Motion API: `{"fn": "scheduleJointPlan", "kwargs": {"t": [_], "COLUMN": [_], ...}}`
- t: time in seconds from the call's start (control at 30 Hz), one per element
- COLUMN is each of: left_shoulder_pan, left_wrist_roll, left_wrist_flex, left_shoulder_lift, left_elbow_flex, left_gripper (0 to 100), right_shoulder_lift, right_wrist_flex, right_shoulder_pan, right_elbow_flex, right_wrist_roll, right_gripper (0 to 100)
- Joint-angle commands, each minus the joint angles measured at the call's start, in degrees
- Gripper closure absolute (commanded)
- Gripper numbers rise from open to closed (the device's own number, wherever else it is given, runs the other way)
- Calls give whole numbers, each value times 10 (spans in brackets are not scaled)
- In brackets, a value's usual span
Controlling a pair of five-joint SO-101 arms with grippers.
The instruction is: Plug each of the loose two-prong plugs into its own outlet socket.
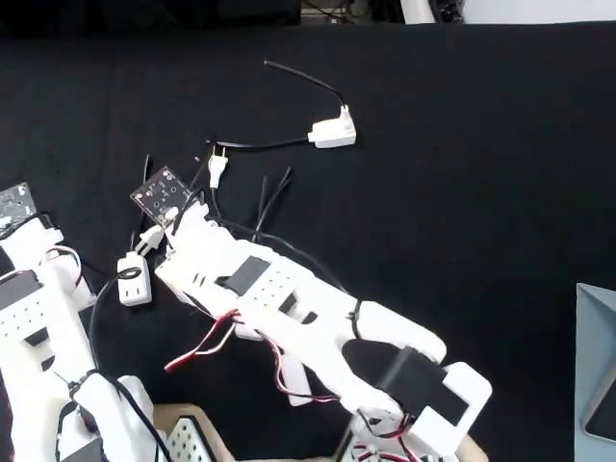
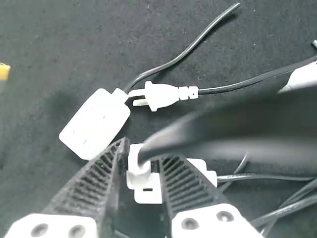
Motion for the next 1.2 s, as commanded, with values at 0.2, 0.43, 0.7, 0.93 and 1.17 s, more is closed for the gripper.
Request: {"fn": "scheduleJointPlan", "kwargs": {"t": [0.2,0.43,0.7,0.93,1.17], "left_shoulder_pan": [-4,-4,-4,-4,-4], "left_wrist_roll": [3,3,2,2,2], "left_wrist_flex": [-11,-11,-11,-11,-11], "left_shoulder_lift": [-13,-9,-9,-9,-9], "left_elbow_flex": [-3,-3,-3,-3,-3], "left_gripper": [969,968,968,968,969], "right_shoulder_lift": [42,29,29,29,35], "right_wrist_flex": [-10,11,16,40,40], "right_shoulder_pan": [-4,-4,15,18,18], "right_elbow_flex": [0,7,8,7,9], "right_wrist_roll": [28,28,28,28,28], "right_gripper": [987,987,987,987,987]}}
